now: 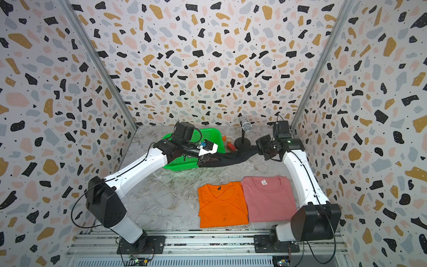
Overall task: Put the folded t-shirts into the basket
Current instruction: Place the T-shirt in the bin.
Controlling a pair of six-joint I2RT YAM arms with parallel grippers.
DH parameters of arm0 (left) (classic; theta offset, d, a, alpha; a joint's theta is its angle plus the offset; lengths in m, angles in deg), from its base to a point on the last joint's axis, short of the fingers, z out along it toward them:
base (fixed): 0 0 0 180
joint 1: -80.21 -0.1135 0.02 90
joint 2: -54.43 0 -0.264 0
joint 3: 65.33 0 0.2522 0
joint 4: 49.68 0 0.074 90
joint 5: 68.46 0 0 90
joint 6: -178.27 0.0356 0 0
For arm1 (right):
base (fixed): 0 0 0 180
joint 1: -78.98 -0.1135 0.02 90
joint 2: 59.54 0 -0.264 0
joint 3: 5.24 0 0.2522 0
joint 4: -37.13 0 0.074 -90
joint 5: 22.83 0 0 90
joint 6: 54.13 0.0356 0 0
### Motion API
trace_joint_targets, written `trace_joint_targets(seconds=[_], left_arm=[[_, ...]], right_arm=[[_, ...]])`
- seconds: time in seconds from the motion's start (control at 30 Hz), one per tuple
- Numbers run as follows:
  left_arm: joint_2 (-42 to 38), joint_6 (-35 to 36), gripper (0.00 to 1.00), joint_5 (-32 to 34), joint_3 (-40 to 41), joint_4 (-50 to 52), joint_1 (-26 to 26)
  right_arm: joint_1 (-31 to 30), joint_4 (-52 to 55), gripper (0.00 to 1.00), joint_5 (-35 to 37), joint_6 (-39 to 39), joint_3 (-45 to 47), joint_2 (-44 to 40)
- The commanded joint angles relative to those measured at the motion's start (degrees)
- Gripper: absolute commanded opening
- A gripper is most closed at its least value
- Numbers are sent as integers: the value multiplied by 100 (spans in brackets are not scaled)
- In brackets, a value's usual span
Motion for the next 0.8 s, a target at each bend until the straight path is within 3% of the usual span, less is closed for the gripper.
trace_joint_targets(seconds=[0.0,0.27,0.43,0.77], left_arm=[[-414,1291,8,-121,368,1459,-331],[-755,1083,10,-192,460,1455,-1258],[-696,1168,7,-289,429,1376,-1776],[486,1565,9,-857,-681,1760,-2927]], right_arm=[[-426,-259,0,831,578,4,-151],[-1594,-591,0,1647,971,-305,226],[-1990,-799,0,1984,885,-934,815],[-2311,-733,0,2287,726,-2894,2280]])
